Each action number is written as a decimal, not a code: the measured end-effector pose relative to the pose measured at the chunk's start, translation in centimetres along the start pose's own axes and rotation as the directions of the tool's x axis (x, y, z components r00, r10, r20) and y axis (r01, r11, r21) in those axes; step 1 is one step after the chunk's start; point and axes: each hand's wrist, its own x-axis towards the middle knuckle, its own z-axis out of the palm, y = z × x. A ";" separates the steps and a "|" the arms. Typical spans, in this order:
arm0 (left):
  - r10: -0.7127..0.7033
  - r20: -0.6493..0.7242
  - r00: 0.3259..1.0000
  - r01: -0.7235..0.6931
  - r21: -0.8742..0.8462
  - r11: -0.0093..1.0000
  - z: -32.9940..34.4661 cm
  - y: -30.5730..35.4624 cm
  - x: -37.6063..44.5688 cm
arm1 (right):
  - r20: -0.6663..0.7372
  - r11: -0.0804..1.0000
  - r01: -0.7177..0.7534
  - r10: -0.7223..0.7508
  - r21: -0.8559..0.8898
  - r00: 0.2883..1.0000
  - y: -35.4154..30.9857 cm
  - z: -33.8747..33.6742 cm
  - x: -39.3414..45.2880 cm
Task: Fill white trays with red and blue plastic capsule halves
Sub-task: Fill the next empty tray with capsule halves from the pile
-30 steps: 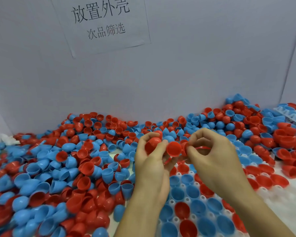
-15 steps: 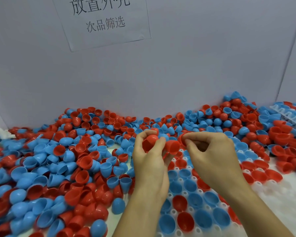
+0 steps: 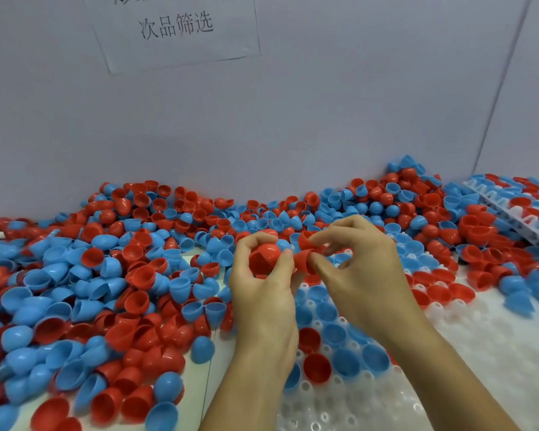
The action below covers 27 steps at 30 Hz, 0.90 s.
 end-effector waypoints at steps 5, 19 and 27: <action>-0.010 0.057 0.998 0.011 -0.020 1.000 0.8 -0.1 0.0 | 0.136 0.994 -0.105 0.099 0.041 0.986 1.1 -3.9 1.0; -0.048 0.124 0.991 0.037 0.087 0.996 1.6 -0.4 0.1 | 0.481 0.697 -0.195 0.642 -0.690 0.597 4.3 -10.3 0.7; -0.082 0.142 0.986 0.072 0.077 0.994 1.6 -0.3 0.0 | 0.526 0.703 -0.167 0.649 -0.692 0.550 3.9 -9.9 0.9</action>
